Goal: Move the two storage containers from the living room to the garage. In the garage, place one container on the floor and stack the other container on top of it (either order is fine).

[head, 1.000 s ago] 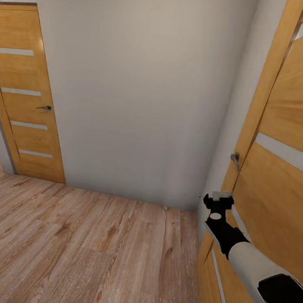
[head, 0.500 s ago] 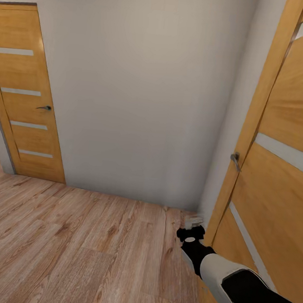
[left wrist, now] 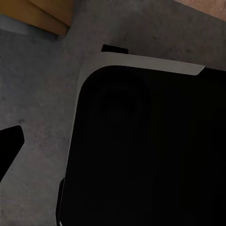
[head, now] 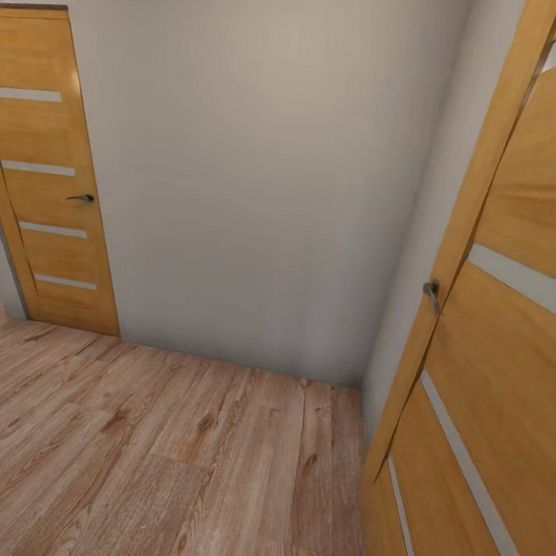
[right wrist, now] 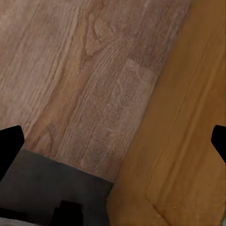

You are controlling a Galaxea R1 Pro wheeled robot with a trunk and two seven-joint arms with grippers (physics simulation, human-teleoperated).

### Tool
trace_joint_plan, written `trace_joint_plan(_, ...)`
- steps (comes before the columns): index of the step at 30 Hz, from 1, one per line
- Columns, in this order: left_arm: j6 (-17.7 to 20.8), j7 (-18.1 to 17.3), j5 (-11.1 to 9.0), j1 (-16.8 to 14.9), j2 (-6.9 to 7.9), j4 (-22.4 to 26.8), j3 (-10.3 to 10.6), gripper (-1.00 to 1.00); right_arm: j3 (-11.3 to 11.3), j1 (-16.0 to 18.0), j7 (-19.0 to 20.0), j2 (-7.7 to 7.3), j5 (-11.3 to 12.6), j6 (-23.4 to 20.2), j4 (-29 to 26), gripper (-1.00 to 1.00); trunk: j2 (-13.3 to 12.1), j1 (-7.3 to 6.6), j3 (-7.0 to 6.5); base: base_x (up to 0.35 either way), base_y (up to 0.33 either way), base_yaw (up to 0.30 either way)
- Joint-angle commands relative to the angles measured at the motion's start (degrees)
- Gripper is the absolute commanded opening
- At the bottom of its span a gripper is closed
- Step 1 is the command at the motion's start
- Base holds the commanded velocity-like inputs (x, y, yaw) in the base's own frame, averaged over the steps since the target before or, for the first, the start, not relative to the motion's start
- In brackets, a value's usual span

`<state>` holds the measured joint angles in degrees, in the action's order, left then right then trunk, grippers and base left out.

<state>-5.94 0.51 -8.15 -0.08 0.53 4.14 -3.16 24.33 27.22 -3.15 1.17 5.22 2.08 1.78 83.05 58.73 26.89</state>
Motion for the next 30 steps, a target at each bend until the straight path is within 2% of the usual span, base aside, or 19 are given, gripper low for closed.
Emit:
trace_joint_plan(1, -0.13, 0.00, -0.20, -0.01, -0.01, 0.00, -0.27, 1.00, 0.54, -1.88, 1.00, -0.25, 0.53, 0.43, 0.16, 1.00, 0.03, 0.00, 0.04, 0.000, 0.000, 0.000)
trace_joint_plan(6, -0.13, 0.00, -0.20, -0.01, -0.05, -0.02, -0.27, 1.00, 0.58, -8.15, 2.55, -2.02, 0.87, 2.45, 0.16, 1.00, 0.03, 0.00, 0.04, 0.000, 0.000, 0.000)
trace_joint_plan(10, -0.11, 0.00, -0.21, -0.01, -0.08, -0.04, -0.30, 1.00, 0.46, -11.91, 2.71, -2.56, 1.14, 3.38, 0.16, 1.00, 0.03, 0.00, 0.04, 0.000, 0.000, 0.000)
trace_joint_plan(15, -0.06, 0.01, -0.20, -0.01, -0.33, 0.06, -0.24, 1.00, 0.35, -17.39, 2.71, -2.96, 1.25, 8.56, 0.16, 1.00, 0.03, 0.00, 0.04, 0.000, 0.000, 0.000)
trace_joint_plan(21, -0.04, 0.01, -0.26, -0.01, -0.15, 0.28, -0.25, 1.00, 0.26, -19.31, 2.63, -3.99, 1.64, 11.57, 0.18, 1.00, 0.03, 0.00, 0.04, 0.000, 0.000, 0.000)
trace_joint_plan(25, -0.04, 0.01, -0.26, -0.01, -0.11, 0.33, -0.26, 1.00, 0.25, -19.99, 2.73, -4.22, 3.56, 12.00, 0.20, 1.00, 0.03, 0.00, 0.04, 0.000, 0.000, 0.000)
trace_joint_plan(30, -0.07, 0.01, -0.25, -0.01, -0.09, 0.36, -0.28, 1.00, 0.29, -20.87, 2.92, -4.34, 4.26, 11.89, 0.17, 1.00, 0.03, 0.00, 0.04, 0.000, 0.000, 0.000)
